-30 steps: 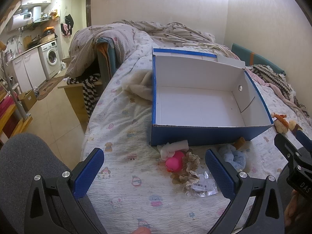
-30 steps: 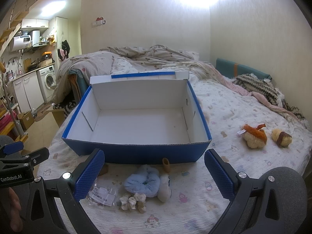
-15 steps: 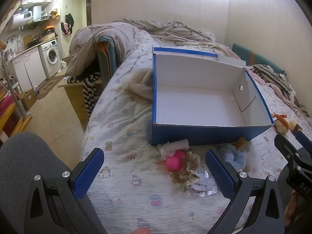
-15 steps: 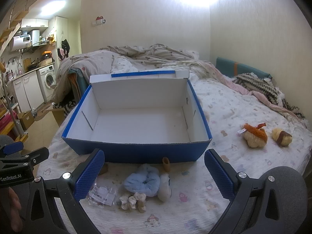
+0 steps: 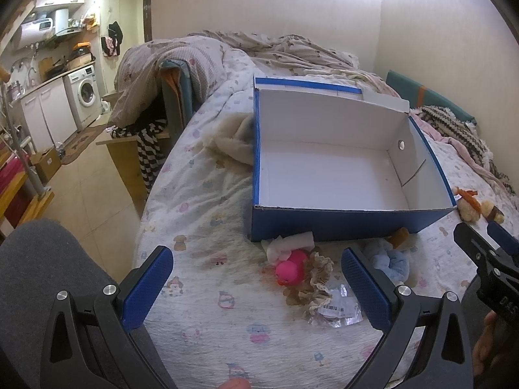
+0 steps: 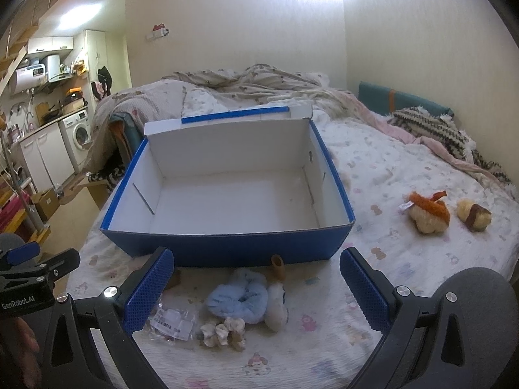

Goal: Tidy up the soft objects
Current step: 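Lower the right gripper onto the light-blue plush slippers and close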

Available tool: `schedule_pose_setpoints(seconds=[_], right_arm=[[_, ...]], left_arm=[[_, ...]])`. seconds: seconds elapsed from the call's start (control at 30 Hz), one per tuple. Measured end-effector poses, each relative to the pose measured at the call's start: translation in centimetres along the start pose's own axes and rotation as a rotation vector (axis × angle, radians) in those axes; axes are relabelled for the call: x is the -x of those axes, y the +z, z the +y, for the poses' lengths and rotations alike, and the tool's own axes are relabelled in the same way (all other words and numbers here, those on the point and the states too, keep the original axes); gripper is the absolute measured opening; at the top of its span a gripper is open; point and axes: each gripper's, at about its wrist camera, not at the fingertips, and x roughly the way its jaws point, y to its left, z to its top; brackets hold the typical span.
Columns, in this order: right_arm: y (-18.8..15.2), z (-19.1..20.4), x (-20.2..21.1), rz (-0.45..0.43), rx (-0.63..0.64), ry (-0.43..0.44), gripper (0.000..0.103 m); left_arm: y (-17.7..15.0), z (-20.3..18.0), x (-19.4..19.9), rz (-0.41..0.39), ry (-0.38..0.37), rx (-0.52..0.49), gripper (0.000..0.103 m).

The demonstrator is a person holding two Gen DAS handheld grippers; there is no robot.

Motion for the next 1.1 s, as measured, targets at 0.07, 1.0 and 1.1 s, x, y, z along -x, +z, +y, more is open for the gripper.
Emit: schedule_pose_setpoints(seconds=[0.07,1.0,1.1], right_arm=[[0.2,-0.1,-0.2,0.009,-0.005,0.006,0.103],[-0.2,-9.0,-11.5,0.463,-0.376,0.078,0.103],[-0.1,-8.6,-11.4,0.453,-0.355,0.074,0.103]], left_arm=[[0.1,0.2,0.1,-0.001,-0.003,0.009,0.103],[3.5,0.8,-14.2,0.452,-0.084,0.103,0.090],[3.4,-0.1,-15.4,0.473,-0.088,0.090,0.089]])
